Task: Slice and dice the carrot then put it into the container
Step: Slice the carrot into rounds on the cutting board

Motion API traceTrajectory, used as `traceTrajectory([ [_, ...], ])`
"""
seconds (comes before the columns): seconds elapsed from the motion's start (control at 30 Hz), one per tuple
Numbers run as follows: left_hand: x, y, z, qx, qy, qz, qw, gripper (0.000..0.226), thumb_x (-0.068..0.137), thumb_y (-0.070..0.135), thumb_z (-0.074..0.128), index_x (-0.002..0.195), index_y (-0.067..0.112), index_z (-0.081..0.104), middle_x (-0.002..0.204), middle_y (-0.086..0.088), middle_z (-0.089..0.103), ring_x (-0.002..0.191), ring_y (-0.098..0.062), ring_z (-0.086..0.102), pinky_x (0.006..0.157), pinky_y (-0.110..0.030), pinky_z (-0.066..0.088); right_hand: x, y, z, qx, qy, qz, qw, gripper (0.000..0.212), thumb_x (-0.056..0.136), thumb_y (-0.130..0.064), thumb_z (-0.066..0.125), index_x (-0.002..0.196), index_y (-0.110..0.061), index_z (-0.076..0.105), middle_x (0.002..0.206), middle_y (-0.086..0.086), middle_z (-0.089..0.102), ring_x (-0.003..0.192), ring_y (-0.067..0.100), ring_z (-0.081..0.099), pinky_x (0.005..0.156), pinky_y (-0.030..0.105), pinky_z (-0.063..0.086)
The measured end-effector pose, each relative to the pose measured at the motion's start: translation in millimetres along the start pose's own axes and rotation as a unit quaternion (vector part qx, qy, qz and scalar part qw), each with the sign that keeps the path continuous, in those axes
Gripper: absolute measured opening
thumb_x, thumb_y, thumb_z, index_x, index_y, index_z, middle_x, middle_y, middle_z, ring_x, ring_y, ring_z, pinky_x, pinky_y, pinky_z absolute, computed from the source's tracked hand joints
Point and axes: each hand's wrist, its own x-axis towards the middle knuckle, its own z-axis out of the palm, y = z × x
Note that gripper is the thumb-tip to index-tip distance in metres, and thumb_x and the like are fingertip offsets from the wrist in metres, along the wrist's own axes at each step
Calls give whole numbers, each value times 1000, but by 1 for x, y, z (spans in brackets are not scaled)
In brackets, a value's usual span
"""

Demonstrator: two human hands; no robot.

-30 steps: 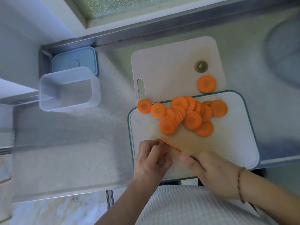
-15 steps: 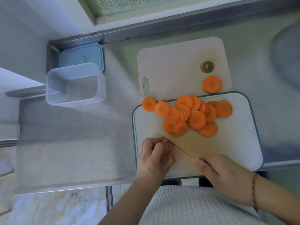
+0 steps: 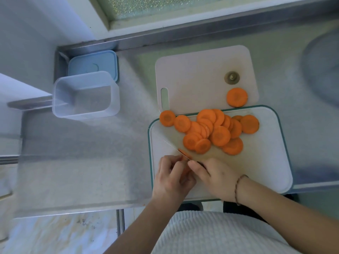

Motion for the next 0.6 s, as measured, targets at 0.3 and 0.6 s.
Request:
traceTrajectory([
  [0.3, 4, 3, -4, 22, -2, 20, 1000, 37, 70, 10, 70, 102, 20, 54, 107, 2, 46, 77, -26, 60, 63, -34, 56, 11, -20, -54, 187, -104, 191, 958, 60, 81, -76, 32, 64, -19, 37, 48, -2, 28, 35, 10, 20, 36, 15, 22],
  [0.6, 3, 3, -12, 8, -8, 35, 999, 40, 77, 7, 69, 112, 20, 57, 116, -1, 51, 91, -23, 60, 74, -33, 56, -40, -35, -80, 227, -38, 188, 955, 56, 85, -65, 34, 63, -14, 37, 46, -1, 26, 34, 11, 18, 36, 15, 19],
])
